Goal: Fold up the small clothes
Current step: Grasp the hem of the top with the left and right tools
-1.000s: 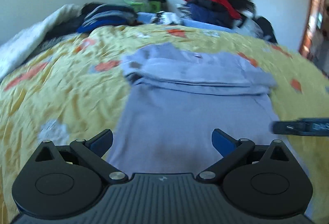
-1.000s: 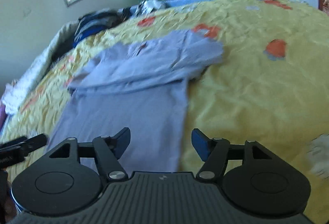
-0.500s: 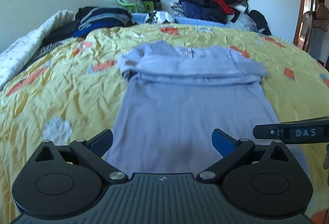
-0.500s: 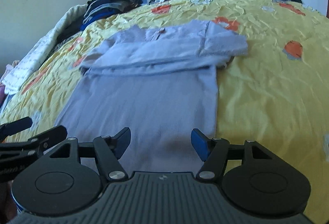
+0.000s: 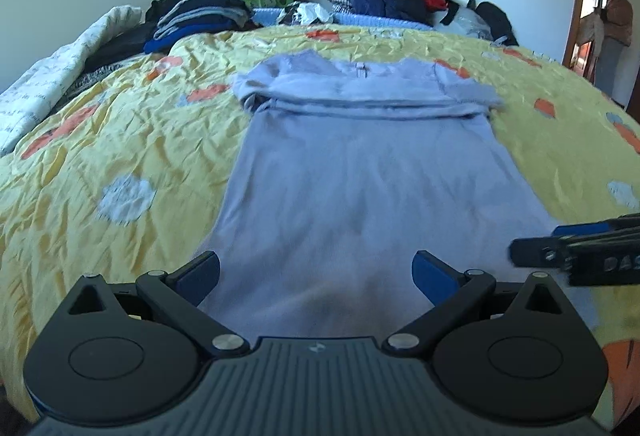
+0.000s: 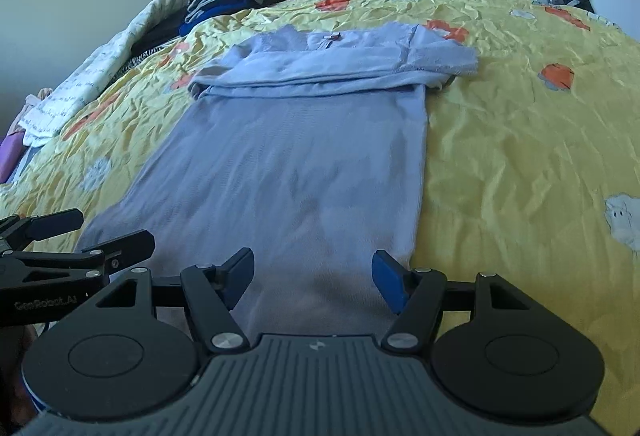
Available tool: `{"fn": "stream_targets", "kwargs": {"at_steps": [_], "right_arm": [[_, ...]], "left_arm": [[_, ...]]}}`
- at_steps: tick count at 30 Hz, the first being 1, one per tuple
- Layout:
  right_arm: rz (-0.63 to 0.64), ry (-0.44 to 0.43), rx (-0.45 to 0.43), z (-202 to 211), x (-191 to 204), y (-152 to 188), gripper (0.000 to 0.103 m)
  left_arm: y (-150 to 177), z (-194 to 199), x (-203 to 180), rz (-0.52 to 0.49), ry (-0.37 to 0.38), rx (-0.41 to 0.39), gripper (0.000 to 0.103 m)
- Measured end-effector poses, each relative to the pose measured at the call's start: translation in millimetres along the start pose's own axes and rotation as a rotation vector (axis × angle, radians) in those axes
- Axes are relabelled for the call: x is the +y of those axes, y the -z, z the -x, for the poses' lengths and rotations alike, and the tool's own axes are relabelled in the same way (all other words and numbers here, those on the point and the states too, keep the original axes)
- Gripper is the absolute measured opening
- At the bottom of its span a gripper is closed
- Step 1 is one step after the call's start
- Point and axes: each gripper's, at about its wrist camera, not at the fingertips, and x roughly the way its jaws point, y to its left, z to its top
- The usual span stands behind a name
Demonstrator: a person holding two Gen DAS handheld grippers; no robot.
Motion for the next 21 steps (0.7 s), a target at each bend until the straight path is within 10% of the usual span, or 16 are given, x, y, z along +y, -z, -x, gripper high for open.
{"fn": "stream_targets", "kwargs": {"at_steps": [14,21], "right_arm": [[-0.096,-0.031,0.015,23,-43,35,0.069],[-0.232,-0.281,0.088,18,-68,31,0.063]], "left_arm": [[21,-6,49,0.113,-0.073,0.081,0.103],[13,-18,87,0.3,0.234,0.184,0.103]]}}
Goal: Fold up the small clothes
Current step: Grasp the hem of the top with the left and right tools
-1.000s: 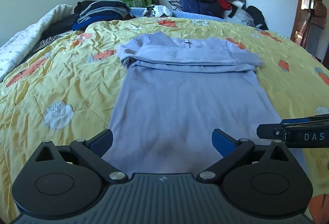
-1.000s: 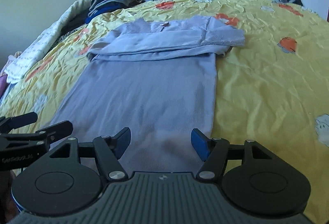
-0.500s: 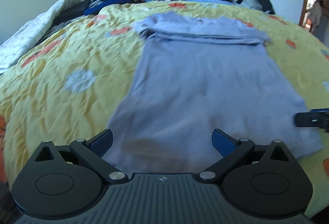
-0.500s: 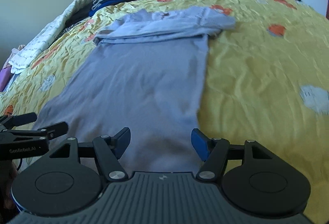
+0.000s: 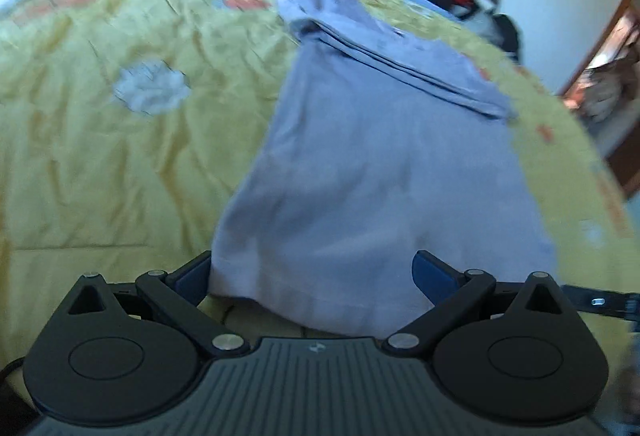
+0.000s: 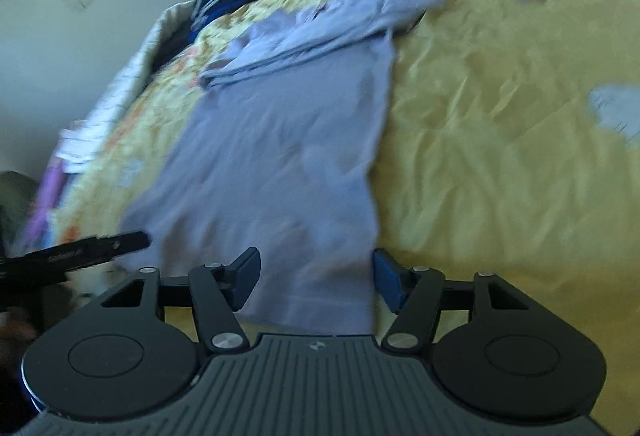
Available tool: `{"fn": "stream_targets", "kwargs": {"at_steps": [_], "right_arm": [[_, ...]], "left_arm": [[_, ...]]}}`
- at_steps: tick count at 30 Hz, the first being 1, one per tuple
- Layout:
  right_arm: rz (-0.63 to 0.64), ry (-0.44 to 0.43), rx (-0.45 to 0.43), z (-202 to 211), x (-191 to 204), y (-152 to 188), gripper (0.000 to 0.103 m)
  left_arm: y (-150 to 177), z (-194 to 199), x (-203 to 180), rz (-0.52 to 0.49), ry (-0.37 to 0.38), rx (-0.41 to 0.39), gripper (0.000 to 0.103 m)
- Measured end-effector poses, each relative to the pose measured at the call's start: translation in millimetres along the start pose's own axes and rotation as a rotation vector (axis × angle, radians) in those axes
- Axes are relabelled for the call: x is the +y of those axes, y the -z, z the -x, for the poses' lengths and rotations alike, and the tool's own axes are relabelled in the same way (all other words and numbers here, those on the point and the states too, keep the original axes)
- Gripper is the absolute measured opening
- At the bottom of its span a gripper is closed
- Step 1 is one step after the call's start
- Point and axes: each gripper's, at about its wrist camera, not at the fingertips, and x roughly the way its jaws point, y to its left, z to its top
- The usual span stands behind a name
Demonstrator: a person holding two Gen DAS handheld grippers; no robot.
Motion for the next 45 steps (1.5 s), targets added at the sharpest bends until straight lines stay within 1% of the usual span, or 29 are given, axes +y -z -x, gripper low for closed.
{"fn": "stream_targets", "kwargs": {"at_steps": [2,4,5,8,9,11,14,15,17,18,19,20,21,22,23,24,26,27,28,29,31,33,34,35,37,39,42,43,45], "right_arm": [[-0.08,-0.096,0.037,-1,-14,-4,0.063],[-0.156,-0.187,0.076,-2,-28,-9,0.063],[-0.188,-0.215,0.091,-2,-34,-10,0.062],[-0.268,-0.258,0.106,-4,-48,-11,0.061],[-0.287,-0.269,0.107,-4,-51,-11,0.062],[-0.308,-0.278,0.102,-5,-54,-10,0.062],[-0.294,-0.27,0.091,-5,-51,-13,0.062],[-0.296,-0.282,0.09,-6,-51,-14,0.06],[-0.299,-0.304,0.092,-8,-53,-16,0.06],[-0.296,-0.303,0.097,-10,-54,-16,0.058],[-0.3,-0.305,0.104,-12,-56,-16,0.051],[-0.314,-0.311,0.111,-15,-60,-16,0.045],[-0.333,-0.321,0.117,-17,-63,-16,0.042],[-0.35,-0.33,0.121,-17,-67,-15,0.037],[-0.364,-0.337,0.128,-19,-70,-14,0.032],[-0.373,-0.337,0.133,-19,-72,-13,0.03],[-0.389,-0.337,0.141,-20,-75,-11,0.022],[-0.396,-0.34,0.144,-21,-76,-11,0.021],[-0.403,-0.34,0.145,-21,-78,-9,0.017],[-0.405,-0.332,0.148,-20,-79,-8,0.013],[-0.409,-0.321,0.155,-22,-81,-6,0.01],[-0.422,-0.329,0.161,-22,-82,-7,0.011],[-0.429,-0.346,0.159,-21,-82,-7,0.015],[-0.432,-0.362,0.157,-20,-84,-7,0.019],[-0.437,-0.38,0.156,-19,-87,-7,0.02],[-0.444,-0.392,0.159,-20,-90,-5,0.018],[-0.453,-0.404,0.164,-20,-94,-5,0.019],[-0.452,-0.399,0.167,-19,-94,-5,0.021],[-0.433,-0.387,0.174,-18,-94,-5,0.021]], "left_arm": [[-11,2,20,0.079,0.101,0.042,0.103],[-18,0,44,0.189,0.226,0.085,0.103],[-20,-1,58,0.25,0.283,0.105,0.103],[-22,-6,82,0.383,0.368,0.12,0.103],[-24,-7,83,0.393,0.376,0.124,0.103],[-27,-9,77,0.365,0.354,0.129,0.102],[-36,-9,58,0.225,0.269,0.159,0.097],[-38,-9,52,0.179,0.24,0.169,0.095],[-40,-9,43,0.1,0.196,0.181,0.084],[-40,-9,42,0.083,0.186,0.185,0.082],[-40,-9,42,0.077,0.178,0.187,0.077],[-40,-8,41,0.066,0.161,0.183,0.064],[-39,-8,39,0.047,0.136,0.179,0.056],[-38,-8,40,0.038,0.117,0.173,0.045],[-38,-8,41,0.038,0.103,0.171,0.038],[-38,-7,44,0.043,0.096,0.172,0.034],[-37,-6,50,0.06,0.086,0.174,0.022],[-37,-5,51,0.054,0.08,0.176,0.019],[-37,-6,50,0.042,0.073,0.18,0.013],[-36,-6,48,0.026,0.068,0.182,0.013],[-36,-7,42,-0.006,0.085,0.205,0.013],[-37,-12,36,-0.035,0.108,0.239,0.013],[-38,-14,35,-0.041,0.111,0.239,0.013],[-39,-15,36,-0.031,0.122,0.246,0.013],[-42,-20,39,-0.002,0.17,0.269,0.013],[-44,-25,43,0.029,0.191,0.269,0.013],[-47,-26,46,0.053,0.189,0.263,0.013],[-47,-25,45,0.043,0.177,0.259,0.011],[-46,-24,43,0.018,0.162,0.268,0.008]]}}
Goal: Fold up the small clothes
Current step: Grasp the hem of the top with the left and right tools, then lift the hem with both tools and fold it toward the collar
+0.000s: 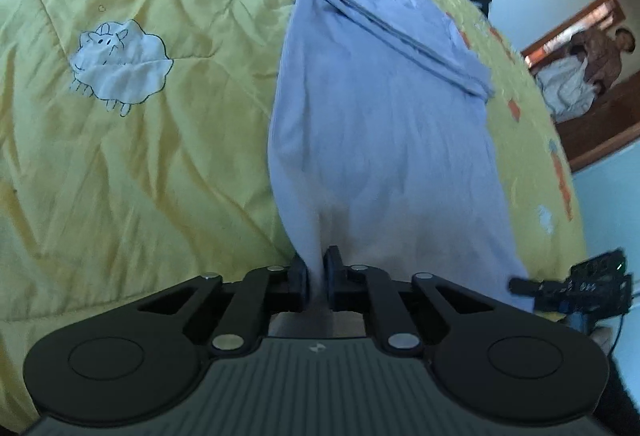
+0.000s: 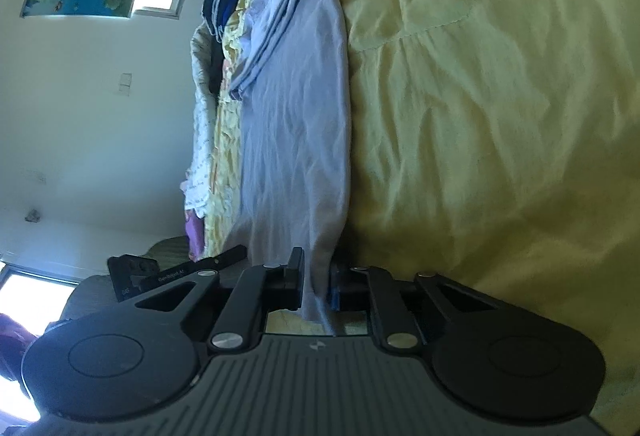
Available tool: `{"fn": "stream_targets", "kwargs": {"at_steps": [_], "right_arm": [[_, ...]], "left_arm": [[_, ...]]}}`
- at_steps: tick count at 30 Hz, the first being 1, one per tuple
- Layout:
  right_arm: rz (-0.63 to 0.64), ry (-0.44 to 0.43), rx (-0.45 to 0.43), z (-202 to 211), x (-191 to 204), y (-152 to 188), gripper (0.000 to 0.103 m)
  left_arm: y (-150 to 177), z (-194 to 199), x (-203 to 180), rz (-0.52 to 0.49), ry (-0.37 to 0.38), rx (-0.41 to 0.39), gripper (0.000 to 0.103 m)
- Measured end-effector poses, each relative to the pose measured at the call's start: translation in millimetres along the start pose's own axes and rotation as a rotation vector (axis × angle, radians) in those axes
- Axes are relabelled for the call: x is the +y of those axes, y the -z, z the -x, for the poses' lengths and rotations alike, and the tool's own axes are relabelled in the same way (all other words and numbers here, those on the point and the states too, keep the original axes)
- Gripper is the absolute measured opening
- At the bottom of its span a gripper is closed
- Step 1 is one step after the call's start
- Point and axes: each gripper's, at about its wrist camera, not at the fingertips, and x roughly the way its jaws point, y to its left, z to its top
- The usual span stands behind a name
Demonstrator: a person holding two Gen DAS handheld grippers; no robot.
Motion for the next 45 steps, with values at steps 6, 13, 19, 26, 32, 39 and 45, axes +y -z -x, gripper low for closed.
{"fn": "stream_targets", "kwargs": {"at_steps": [6,13,19,26,32,39,45], "right_arm": [[0.025,0.0,-0.025,-5,4,4,0.006],[-0.062,-0.221,-0.086,7,11,-5,0.007],[-0.094,-0.37,-0.153,11,30,-53,0.007],[-0.134,-0.373,-0.298,-7,28,-189,0.007],[-0.276,-0.216,-0.308,-68,-12,-284,0.008],[-0.24,-0.162,-0.291,-66,-6,-295,0.05],[0.091,0.03,-0.408,-27,38,-294,0.057]], "left_arm": [[3,4,-3,0.002,-0.002,-0.015,0.003],[-15,24,-10,0.057,0.145,-0.054,0.003],[-80,29,-22,0.092,0.251,-0.13,0.003],[-217,-26,-44,0.077,0.222,-0.221,0.003],[-280,-106,-26,0.136,0.087,-0.178,0.003],[-250,-71,-54,-0.247,-0.112,-0.275,0.008],[-194,-53,-87,-0.744,-0.51,-0.525,0.03]]}}
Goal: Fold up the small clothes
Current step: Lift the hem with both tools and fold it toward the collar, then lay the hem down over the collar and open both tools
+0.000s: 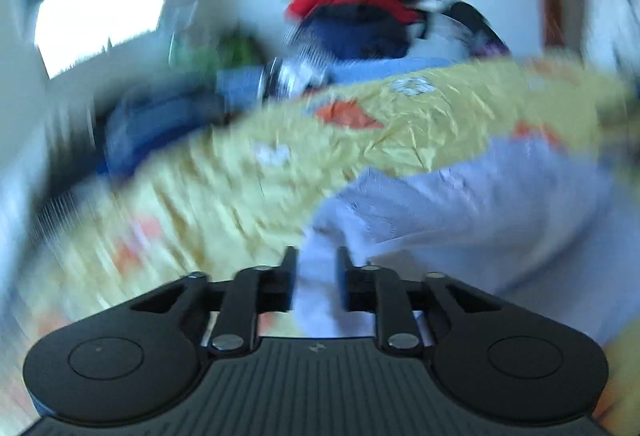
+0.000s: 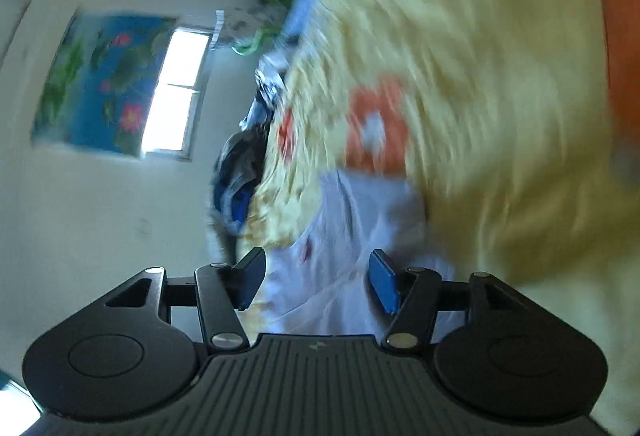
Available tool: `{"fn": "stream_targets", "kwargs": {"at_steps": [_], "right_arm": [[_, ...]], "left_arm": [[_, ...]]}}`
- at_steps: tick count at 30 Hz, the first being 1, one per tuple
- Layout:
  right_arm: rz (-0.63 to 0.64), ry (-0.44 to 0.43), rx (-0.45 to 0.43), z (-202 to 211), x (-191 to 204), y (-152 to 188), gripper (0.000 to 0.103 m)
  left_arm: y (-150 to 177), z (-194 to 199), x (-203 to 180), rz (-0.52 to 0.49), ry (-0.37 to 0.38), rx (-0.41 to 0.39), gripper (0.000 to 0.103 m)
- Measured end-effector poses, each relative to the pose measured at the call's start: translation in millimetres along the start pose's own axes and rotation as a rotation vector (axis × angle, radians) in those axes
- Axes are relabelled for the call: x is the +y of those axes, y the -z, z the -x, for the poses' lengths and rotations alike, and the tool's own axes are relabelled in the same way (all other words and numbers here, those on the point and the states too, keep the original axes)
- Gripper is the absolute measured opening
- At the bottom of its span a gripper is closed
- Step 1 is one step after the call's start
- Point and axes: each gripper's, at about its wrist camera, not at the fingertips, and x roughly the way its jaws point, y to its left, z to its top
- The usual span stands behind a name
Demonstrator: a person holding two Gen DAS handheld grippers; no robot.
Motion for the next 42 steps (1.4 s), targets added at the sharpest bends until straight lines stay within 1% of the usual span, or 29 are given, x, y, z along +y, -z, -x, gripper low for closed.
{"fn": "stream_targets", "kwargs": {"at_steps": [1,2,3,4,5,6,7,8,9,11,12,15,16,17,18,19,21,22,24,25,26,28,30,32,35,37,39,42], "right_arm": [[0.146,0.049,-0.005,2,17,3,0.057],[0.345,0.112,-0.003,3,38,13,0.057],[0.528,0.166,0.008,1,55,25,0.057],[0.705,0.213,0.018,0,67,38,0.057],[0.921,0.257,0.041,-5,80,59,0.058],[1.076,0.273,0.082,-5,84,74,0.059],[1.181,0.282,0.126,-11,89,82,0.055],[1.235,0.274,0.186,-16,89,89,0.053],[1.225,0.273,0.222,-20,89,89,0.053],[1.202,0.296,0.26,-31,86,84,0.053],[1.204,0.307,0.258,-34,85,84,0.053],[1.247,0.359,0.225,-47,84,75,0.053],[1.28,0.374,0.22,-52,85,76,0.053],[1.327,0.386,0.222,-58,87,79,0.053],[1.372,0.394,0.222,-65,86,85,0.053],[1.413,0.393,0.22,-67,86,88,0.053],[1.49,0.383,0.208,-60,84,96,0.051],[1.531,0.383,0.208,-63,85,100,0.049],[1.568,0.374,0.216,-65,87,102,0.042],[1.572,0.365,0.232,-65,88,103,0.03],[1.575,0.364,0.246,-66,88,103,0.024],[1.58,0.367,0.256,-66,89,103,0.024],[1.545,0.359,0.273,-62,91,98,0.025],[1.513,0.354,0.268,-57,93,95,0.031],[1.488,0.322,0.3,-51,94,97,0.038],[1.503,0.317,0.326,-50,94,100,0.038],[1.52,0.337,0.316,-52,93,101,0.04],[1.527,0.354,0.306,-58,91,99,0.04]], "left_arm": [[6,8,-16,-0.134,-0.042,-0.055,0.047],[11,13,-29,-0.233,-0.055,-0.094,0.069],[18,16,-43,-0.341,-0.055,-0.131,0.078],[21,16,-53,-0.41,-0.04,-0.141,0.082],[23,15,-61,-0.46,-0.005,-0.131,0.082],[24,12,-67,-0.481,0.031,-0.114,0.082],[24,10,-70,-0.494,0.05,-0.107,0.082],[25,6,-73,-0.509,0.059,-0.102,0.082],[25,0,-74,-0.521,0.061,-0.084,0.082],[25,-16,-73,-0.529,0.07,-0.015,0.082],[25,-23,-72,-0.528,0.07,0.001,0.082],[19,-32,-66,-0.52,0.075,0.005,0.08],[17,-33,-67,-0.526,0.074,0.002,0.068],[14,-35,-66,-0.535,0.066,0.003,0.05],[15,-35,-66,-0.543,0.058,0.013,0.043],[15,-40,-67,-0.554,0.046,0.019,0.032],[16,-50,-68,-0.584,0.038,0.03,0.032],[16,-51,-69,-0.594,0.032,0.024,0.032],[16,-51,-68,-0.591,0.041,0.012,0.029],[15,-51,-67,-0.586,0.047,0.012,0.027],[14,-50,-67,-0.582,0.049,0.006,0.023],[12,-48,-64,-0.56,0.071,0.008,0.019],[10,-49,-62,-0.542,0.074,0.009,0.019],[7,-49,-58,-0.521,0.076,0.012,0.014],[0,-51,-53,-0.473,0.073,0.015,0.01],[-7,-54,-48,-0.432,0.073,0.022,0.008],[-13,-55,-43,-0.39,0.084,0.031,0.008],[-17,-56,-40,-0.358,0.1,0.039,0.008]]}}
